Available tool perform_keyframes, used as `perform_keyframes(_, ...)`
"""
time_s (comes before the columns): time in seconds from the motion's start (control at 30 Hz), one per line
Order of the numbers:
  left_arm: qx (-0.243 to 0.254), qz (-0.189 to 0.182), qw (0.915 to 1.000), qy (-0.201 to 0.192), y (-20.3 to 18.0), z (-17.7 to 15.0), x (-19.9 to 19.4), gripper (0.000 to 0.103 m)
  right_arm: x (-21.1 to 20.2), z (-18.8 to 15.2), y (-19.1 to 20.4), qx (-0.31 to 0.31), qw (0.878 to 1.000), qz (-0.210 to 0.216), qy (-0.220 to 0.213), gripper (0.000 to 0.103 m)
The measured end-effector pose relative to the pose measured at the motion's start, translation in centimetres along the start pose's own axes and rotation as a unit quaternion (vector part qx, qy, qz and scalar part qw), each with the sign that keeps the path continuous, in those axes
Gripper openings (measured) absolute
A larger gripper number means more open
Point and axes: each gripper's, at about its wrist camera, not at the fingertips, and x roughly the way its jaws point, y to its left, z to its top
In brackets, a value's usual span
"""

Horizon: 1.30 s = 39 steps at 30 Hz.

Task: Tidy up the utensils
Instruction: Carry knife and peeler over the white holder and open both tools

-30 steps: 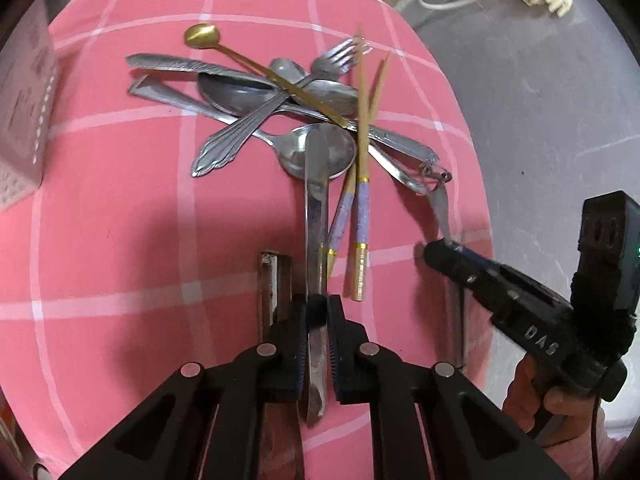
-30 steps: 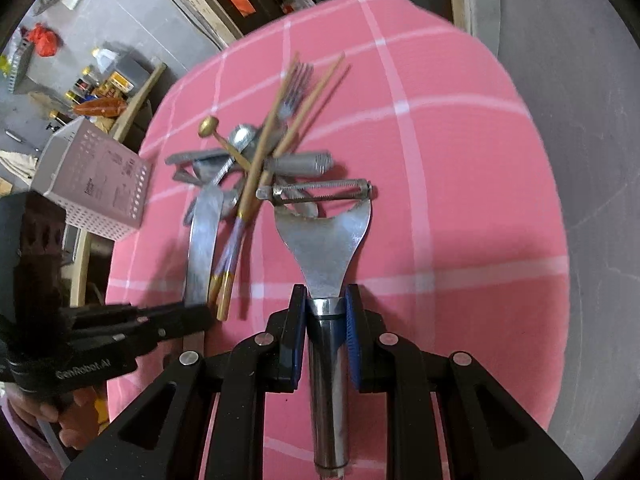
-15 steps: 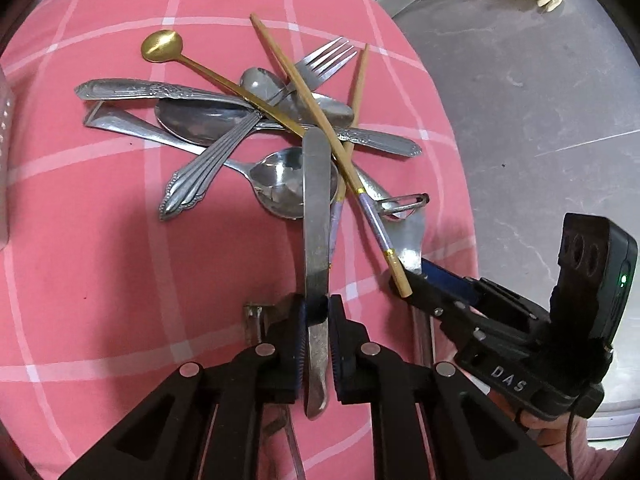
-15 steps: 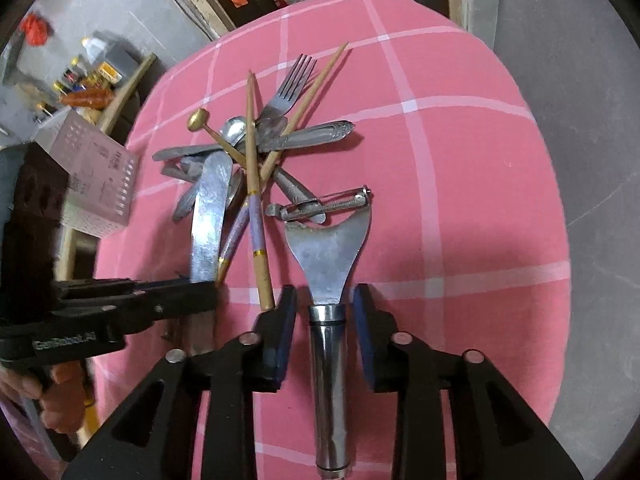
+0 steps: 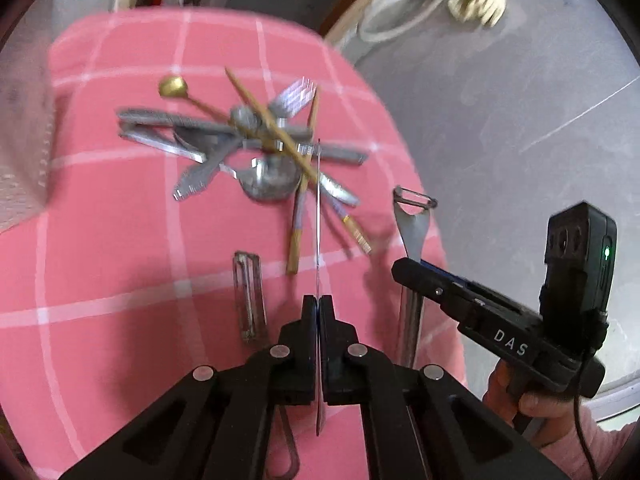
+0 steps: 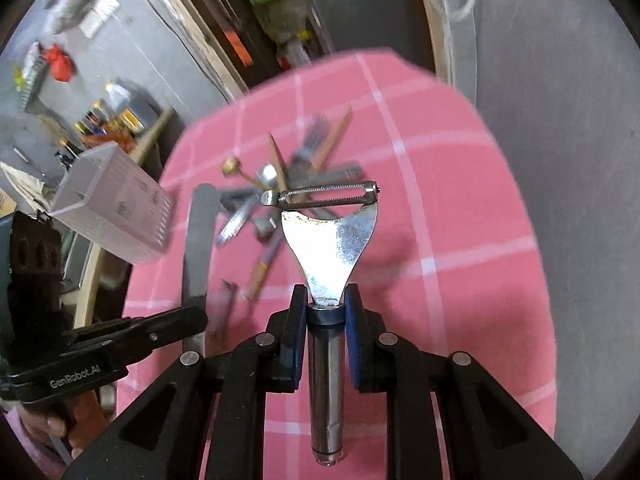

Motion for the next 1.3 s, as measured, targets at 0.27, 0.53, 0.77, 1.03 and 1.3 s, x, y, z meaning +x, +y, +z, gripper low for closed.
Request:
perform_keyframes(0.27, 0.031, 0.022, 0.9898, -0.138, -1.6, 1.7, -6.0, 0.002, -4.0, 2.4, 5.1, -0.062, 0.987, -0.021, -0.149, 0.016)
perform_keyframes(0.53, 0.033, 0.035, 0.9669, -0.251, -0.9, 4.3, -12.9, 0.002, -7.7, 5.7, 10.0, -0.1, 0.958, 0.022, -0.266, 0.016)
perform_keyframes(0.77, 0.026, 0.07, 0.9391, -0.335, 1.9, 7.1, -18.9, 0.002, -7.2, 11.3, 16.2, -0.087, 0.928, 0.14, -0.333, 0.016)
perform_keyframes(1.03, 0.004, 0.098, 0.917, -0.387, 7.3, 9.8, -22.7, 0.002, -2.7, 14.0, 23.0, -0.056, 0.909, 0.243, -0.333, 0.016)
perform_keyframes(1.3, -0.008, 0.114, 0.9149, -0.387, 10.8, 10.5, -21.5, 0.002, 3.6, 12.1, 25.3, -0.084, 0.927, 0.225, -0.288, 0.016)
